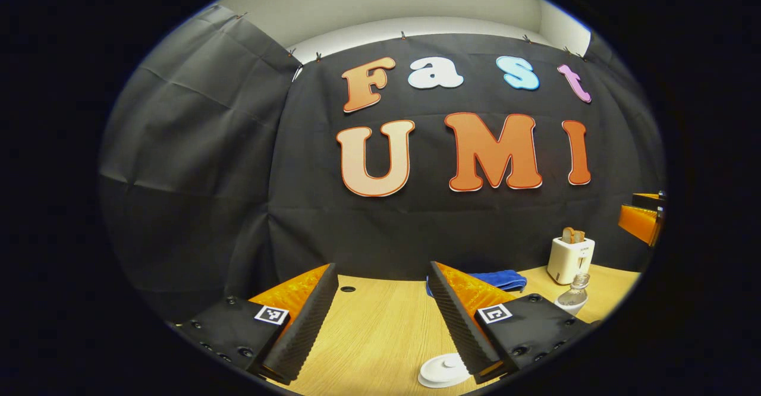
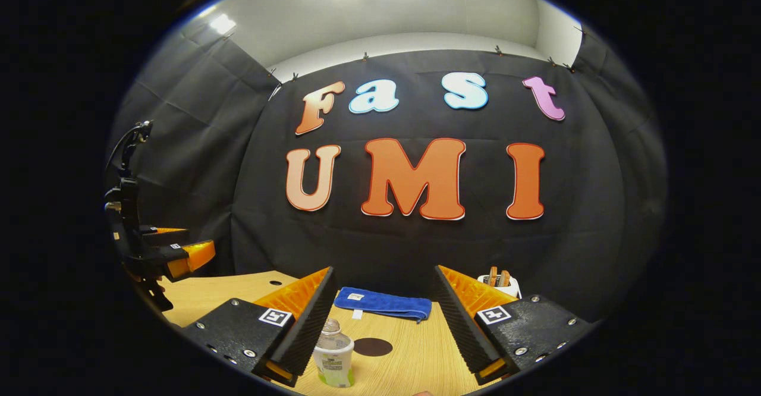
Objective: Open the teacup lid with one hand, grasp the water bottle and pour water into the teacup with the other hand; after pouring, place the water bottle on the coaster and then close the teacup lid.
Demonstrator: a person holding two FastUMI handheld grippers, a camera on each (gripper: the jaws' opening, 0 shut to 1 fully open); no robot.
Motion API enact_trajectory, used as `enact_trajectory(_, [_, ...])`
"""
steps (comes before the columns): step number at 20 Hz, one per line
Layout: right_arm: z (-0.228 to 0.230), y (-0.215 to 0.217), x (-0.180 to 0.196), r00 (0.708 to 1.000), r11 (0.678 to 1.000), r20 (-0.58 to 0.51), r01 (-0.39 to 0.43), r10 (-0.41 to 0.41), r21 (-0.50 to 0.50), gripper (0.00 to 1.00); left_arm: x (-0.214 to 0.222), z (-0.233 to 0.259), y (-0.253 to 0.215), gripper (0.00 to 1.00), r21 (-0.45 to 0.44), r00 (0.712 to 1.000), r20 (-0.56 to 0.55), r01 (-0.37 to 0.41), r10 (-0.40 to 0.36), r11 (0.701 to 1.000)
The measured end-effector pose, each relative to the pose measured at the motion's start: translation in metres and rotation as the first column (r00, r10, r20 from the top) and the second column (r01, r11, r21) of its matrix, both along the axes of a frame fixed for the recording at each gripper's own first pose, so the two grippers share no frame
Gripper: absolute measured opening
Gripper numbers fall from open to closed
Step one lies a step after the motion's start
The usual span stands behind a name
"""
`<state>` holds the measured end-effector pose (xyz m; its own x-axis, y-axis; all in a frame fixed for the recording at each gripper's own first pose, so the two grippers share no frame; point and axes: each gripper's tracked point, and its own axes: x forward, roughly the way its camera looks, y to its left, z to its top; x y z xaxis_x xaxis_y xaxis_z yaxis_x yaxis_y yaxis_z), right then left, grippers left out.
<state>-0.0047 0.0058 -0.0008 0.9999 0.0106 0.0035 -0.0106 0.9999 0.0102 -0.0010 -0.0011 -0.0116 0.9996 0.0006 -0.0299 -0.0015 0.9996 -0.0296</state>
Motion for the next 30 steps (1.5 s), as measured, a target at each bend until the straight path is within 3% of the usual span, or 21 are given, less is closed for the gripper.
enact_trajectory(10, [-0.020, 0.005, -0.004, 0.999, 0.999, -0.042, -0.018, 0.019, 0.027, 0.98, 0.004, -0.034, -0.021, 0.96, -0.002, 0.995, -0.075, 0.066, -0.066, 0.998])
enact_trajectory(20, [-0.052, 0.016, -0.018, 0.992, 0.994, -0.101, -0.069, 0.077, 0.082, 0.97, -0.011, -0.124, -0.059, 1.00, -0.076, 0.939, -0.283, 0.180, -0.195, 0.981])
enact_trajectory(30, [-0.090, 0.024, -0.032, 0.977, 0.992, -0.175, -0.109, 0.120, 0.069, 0.98, -0.018, -0.162, -0.093, 0.97, -0.020, 0.898, -0.350, 0.277, -0.266, 0.961])
